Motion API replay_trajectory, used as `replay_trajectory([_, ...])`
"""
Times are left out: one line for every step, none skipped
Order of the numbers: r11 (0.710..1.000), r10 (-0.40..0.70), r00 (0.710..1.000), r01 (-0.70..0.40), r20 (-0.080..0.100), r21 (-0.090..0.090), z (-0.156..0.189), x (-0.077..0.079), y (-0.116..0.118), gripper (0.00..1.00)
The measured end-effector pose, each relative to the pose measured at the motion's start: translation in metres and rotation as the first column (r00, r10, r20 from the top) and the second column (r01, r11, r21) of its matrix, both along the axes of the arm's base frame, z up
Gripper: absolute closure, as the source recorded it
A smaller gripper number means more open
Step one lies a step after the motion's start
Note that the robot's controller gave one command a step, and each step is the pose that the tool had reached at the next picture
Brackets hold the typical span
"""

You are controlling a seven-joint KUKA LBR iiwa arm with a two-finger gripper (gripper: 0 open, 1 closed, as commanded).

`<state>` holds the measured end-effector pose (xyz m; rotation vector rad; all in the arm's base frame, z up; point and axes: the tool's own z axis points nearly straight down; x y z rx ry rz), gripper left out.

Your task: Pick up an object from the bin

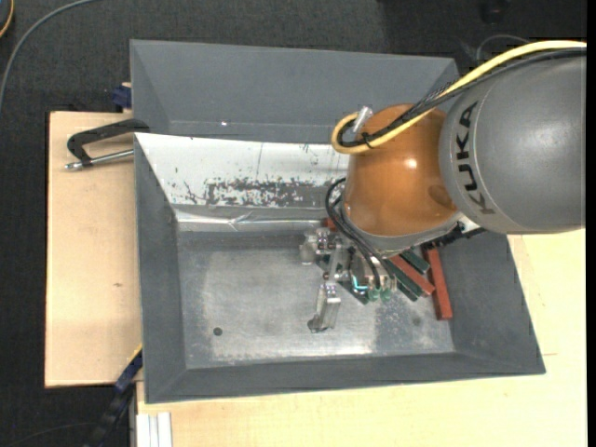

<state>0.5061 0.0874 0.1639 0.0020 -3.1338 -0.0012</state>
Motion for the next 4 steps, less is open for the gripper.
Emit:
replay_trajectory([1.000,-0.014,1.000,0.014,0.015,-0.004,-0.014,0.039,-0.105,0.00])
replay_trajectory([0.979,-0.206,0.979,0.206,0.002,0.000,-0.095,0.023,-0.104,0.00])
replay_trajectory([0.978,-0.207,0.978,0.207,0.007,0.001,-0.093,0.025,-0.104,1.00])
replay_trajectory([0.994,0.106,0.994,-0.105,0.018,-0.002,0.031,0.028,-0.134,1.00])
